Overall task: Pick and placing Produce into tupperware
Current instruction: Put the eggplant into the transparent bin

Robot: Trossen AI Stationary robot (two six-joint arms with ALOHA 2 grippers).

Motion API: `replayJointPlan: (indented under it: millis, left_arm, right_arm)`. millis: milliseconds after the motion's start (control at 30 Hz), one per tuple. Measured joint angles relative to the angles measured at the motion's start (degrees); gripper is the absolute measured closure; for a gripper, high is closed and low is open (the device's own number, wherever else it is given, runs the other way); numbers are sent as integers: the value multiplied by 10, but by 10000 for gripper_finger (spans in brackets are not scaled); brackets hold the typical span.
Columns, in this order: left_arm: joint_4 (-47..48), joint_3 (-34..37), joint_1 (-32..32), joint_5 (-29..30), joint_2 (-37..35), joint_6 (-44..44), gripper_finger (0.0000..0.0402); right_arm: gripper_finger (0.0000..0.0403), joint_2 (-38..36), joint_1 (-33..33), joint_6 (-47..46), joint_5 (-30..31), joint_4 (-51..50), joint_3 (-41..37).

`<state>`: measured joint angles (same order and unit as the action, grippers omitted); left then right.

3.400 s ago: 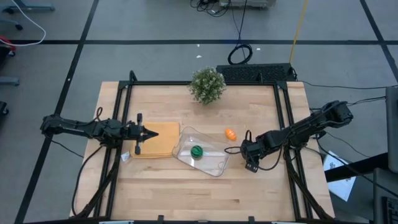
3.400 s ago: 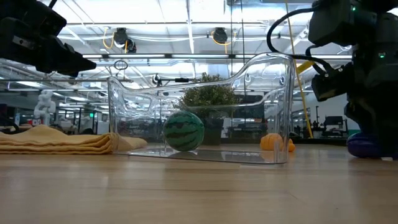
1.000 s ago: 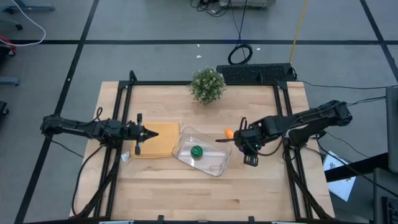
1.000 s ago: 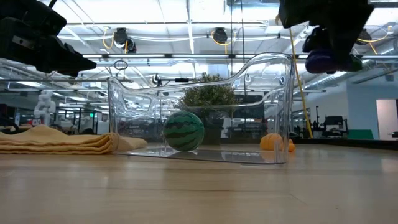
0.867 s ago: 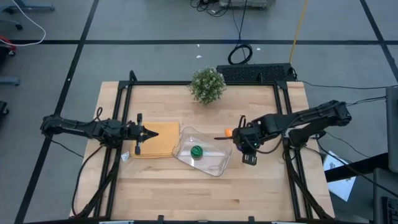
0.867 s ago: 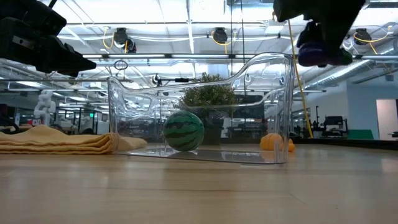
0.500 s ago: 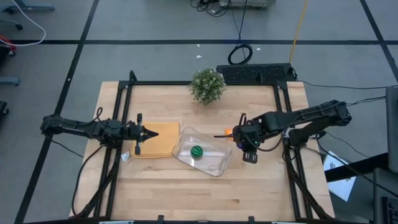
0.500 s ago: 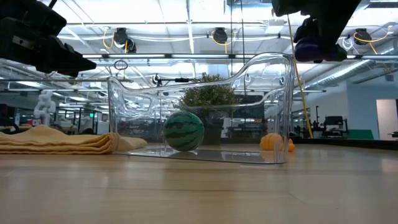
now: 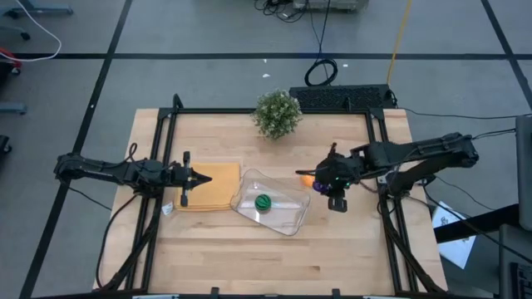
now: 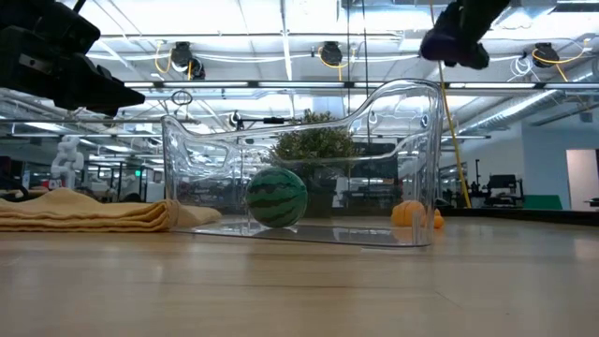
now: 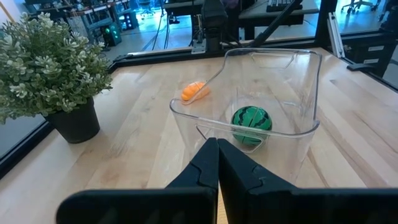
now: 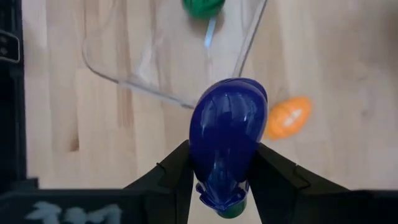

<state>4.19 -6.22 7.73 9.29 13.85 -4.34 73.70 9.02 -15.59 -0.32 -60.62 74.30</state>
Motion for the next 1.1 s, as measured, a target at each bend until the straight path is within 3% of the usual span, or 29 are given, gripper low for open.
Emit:
replayJointPlan:
  millis: [433,867,1100]
  left_arm:
    - [1,0,0,3,0,3,398]
    - [1,0,0,3,0,4,398]
    - [1,0,0,3,0,4,398]
  right_arm:
    - [280,-132,-3,65,80,91,0]
    - [280,-234,5,144,77,129,-4]
    - [280,-336,23,161,76,197,-82]
